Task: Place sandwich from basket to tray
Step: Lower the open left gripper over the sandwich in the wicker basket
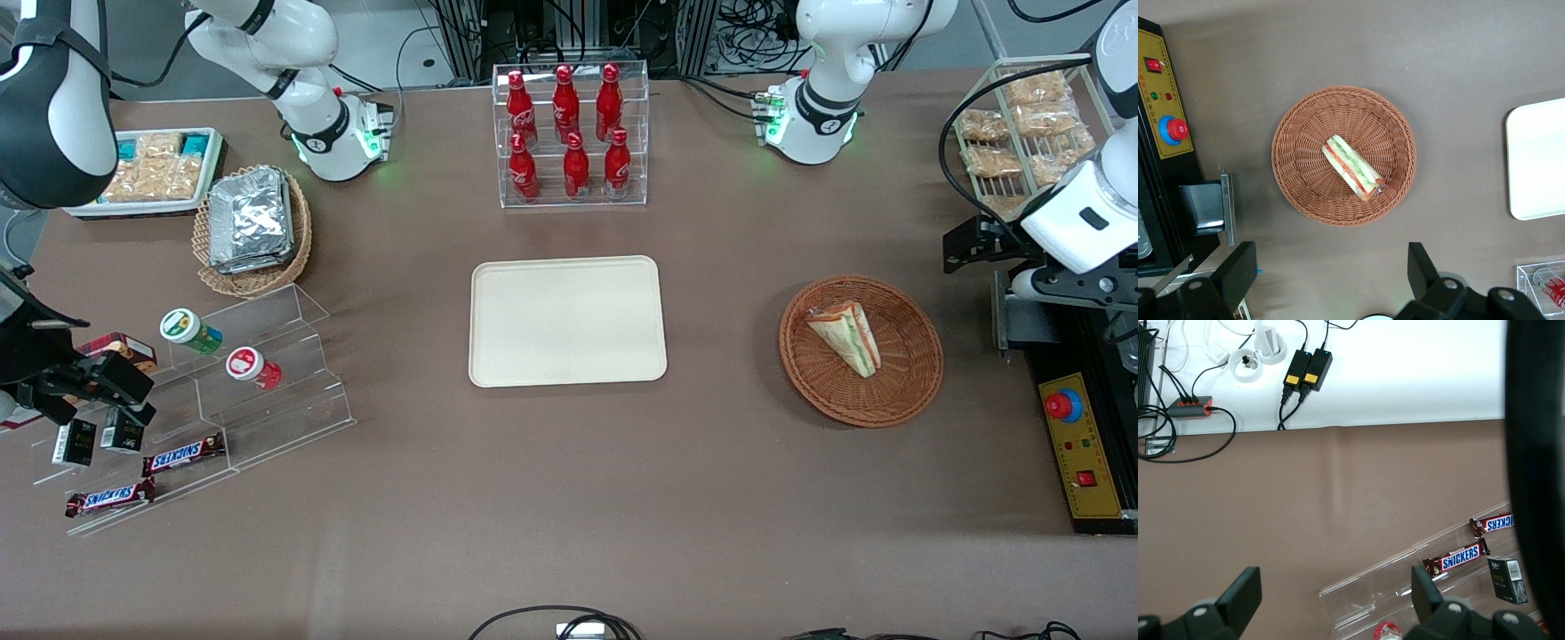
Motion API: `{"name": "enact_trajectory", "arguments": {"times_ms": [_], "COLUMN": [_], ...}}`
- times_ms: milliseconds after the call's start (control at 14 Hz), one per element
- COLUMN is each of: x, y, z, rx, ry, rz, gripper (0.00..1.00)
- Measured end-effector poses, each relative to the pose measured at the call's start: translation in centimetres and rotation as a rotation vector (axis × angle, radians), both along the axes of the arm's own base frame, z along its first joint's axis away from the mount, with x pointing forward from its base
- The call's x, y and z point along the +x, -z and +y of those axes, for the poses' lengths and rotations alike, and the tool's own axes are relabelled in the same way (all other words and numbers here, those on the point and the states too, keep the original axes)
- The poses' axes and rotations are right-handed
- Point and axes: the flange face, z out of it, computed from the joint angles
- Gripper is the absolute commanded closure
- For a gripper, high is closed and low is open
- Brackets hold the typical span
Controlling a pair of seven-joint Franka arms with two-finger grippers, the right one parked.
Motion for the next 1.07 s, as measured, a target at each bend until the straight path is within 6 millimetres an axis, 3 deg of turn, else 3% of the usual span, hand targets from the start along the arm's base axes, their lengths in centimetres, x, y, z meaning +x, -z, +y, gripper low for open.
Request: {"name": "enact_trajectory", "arguments": {"times_ms": [571,1071], "x": [0.1,0.3], "y": [0.7,9.8], "z": [0.1,0.5], "rx": [0.002,0.017], "ry": [-0.014,-0.15], "rz": [0.015,0.03], "gripper": [0.0,0.0]}}
